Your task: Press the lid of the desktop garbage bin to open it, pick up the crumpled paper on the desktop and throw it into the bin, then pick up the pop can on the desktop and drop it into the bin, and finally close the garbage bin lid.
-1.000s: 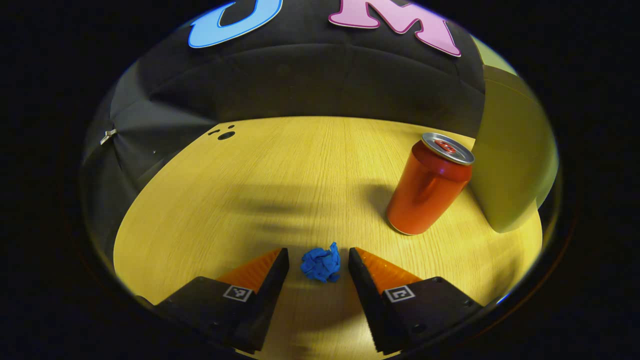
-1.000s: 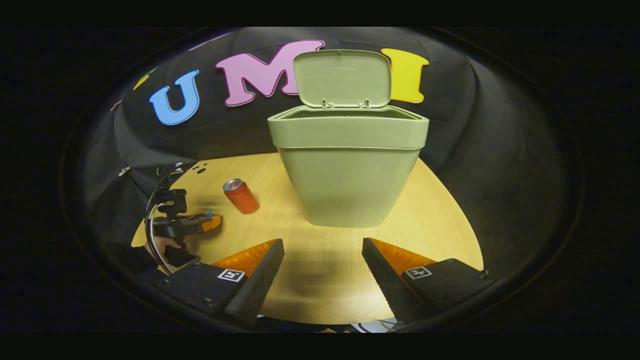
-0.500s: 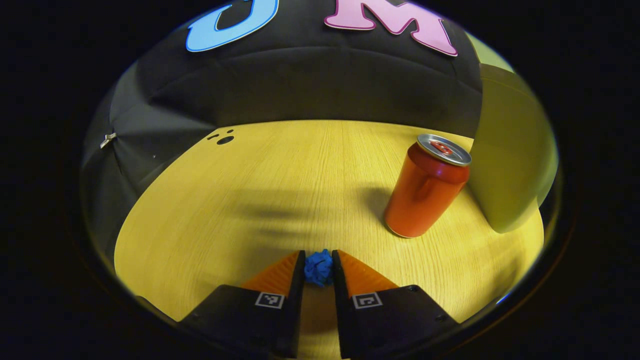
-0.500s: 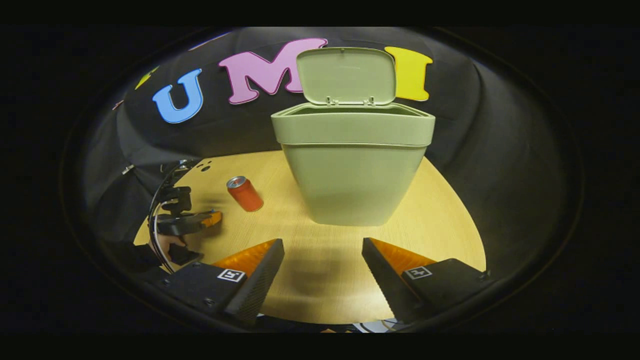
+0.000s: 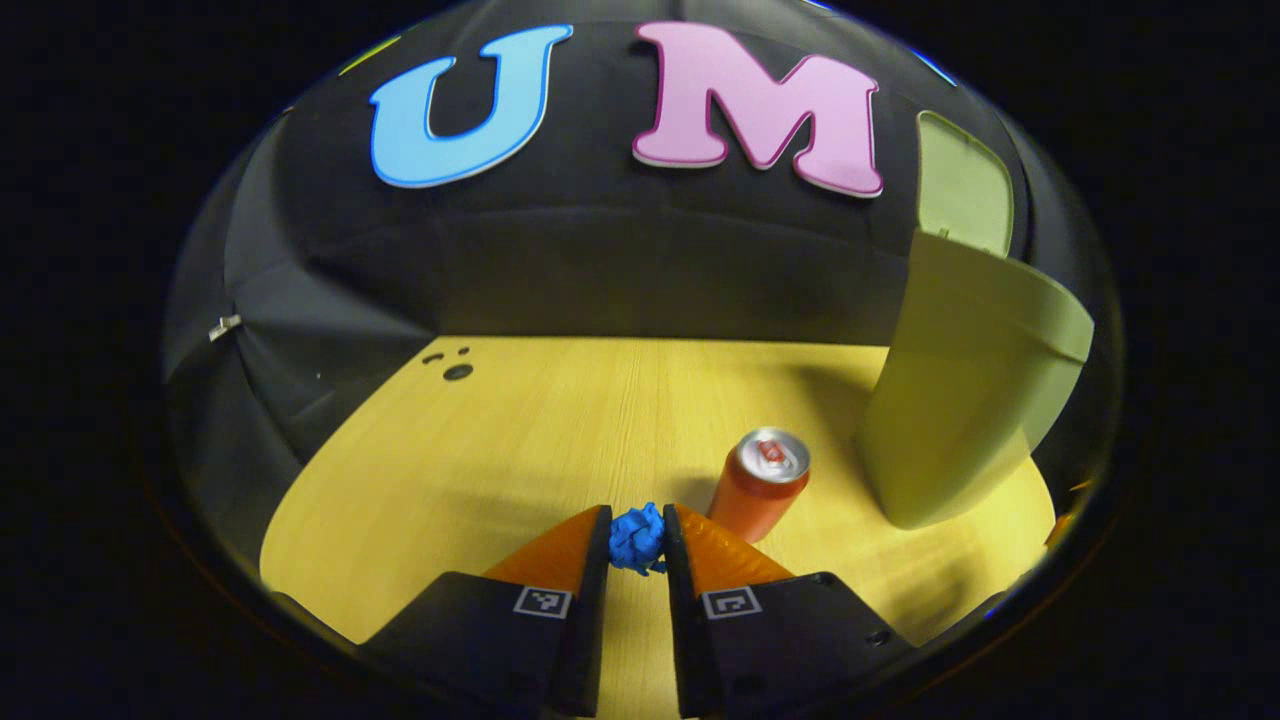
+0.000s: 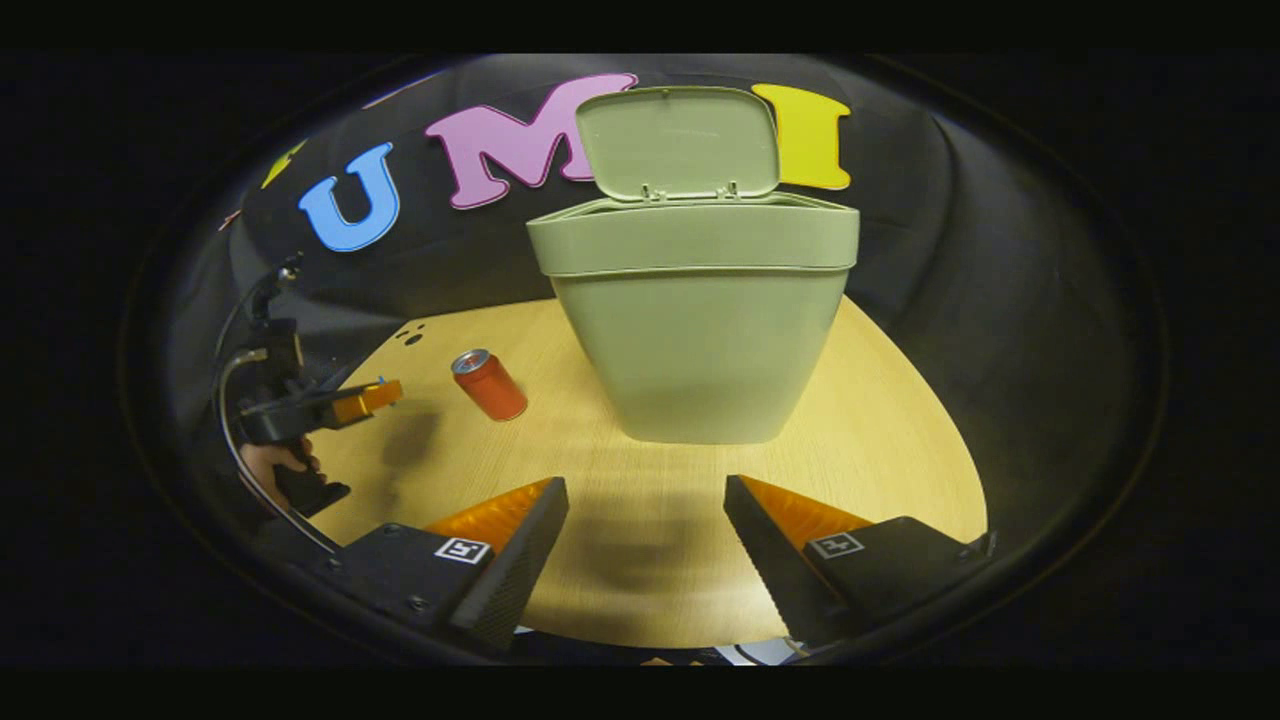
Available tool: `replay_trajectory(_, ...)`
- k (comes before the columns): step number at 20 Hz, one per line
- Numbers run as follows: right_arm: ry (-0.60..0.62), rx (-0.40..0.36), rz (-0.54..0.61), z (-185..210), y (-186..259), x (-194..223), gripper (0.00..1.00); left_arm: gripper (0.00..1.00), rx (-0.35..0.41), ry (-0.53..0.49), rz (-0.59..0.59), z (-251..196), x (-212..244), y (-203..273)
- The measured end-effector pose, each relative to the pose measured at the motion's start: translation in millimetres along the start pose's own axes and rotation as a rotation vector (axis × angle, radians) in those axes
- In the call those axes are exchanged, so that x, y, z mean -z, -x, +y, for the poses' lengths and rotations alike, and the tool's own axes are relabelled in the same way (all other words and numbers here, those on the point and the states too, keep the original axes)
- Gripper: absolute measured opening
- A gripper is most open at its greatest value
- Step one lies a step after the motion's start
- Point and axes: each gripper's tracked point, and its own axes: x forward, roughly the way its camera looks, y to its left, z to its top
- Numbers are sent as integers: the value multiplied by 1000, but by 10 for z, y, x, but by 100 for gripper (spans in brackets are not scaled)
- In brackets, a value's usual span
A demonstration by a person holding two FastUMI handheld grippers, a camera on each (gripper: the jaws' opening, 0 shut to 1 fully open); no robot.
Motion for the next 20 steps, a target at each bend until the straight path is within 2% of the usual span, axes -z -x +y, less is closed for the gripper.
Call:
replay_trajectory(1,-4,-6,0,8,-4,0,99,31,18,-2,-30,-66,-190,90)
replay_trajectory(3,-10,-18,-4,17,-9,-3,99,36,70,2,-91,-301,-589,291)
replay_trajectory(10,-3,-34,-21,6,-14,-31,99,33,263,-28,-205,-1224,-1377,570)
replay_trajectory(15,-13,-37,-14,9,0,-20,99,33,431,-47,-249,-2035,-1717,606)
replay_trajectory(20,-27,-37,-5,-22,19,30,99,33,522,-73,-240,-2552,-1770,581)
